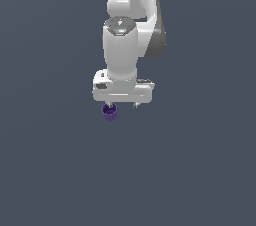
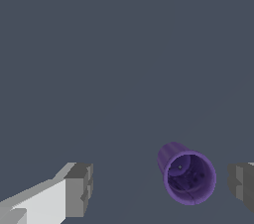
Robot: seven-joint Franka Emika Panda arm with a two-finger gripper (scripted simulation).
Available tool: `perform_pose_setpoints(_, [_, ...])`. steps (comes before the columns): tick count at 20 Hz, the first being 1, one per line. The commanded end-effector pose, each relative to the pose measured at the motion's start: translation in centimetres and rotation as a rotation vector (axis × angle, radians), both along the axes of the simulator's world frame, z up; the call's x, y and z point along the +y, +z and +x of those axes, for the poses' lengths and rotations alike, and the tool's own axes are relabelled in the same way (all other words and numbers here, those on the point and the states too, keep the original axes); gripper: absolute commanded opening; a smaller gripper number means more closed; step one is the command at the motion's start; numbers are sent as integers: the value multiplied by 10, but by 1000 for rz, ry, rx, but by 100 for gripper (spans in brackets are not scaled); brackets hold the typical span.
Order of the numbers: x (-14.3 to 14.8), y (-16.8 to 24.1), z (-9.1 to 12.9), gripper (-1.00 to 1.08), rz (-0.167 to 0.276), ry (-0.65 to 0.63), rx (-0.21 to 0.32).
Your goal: Pick up the object and move it to a goal position.
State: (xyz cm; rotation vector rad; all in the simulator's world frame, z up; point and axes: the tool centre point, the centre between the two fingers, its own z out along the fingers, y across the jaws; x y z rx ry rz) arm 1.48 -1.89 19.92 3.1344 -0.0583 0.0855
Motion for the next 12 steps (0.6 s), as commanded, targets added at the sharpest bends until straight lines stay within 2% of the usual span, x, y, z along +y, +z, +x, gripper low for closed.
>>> perform_pose_setpoints(1, [0, 0, 0, 28, 0, 0, 0])
perform_pose_setpoints(12, [-5, 11, 3, 28, -5, -2, -25])
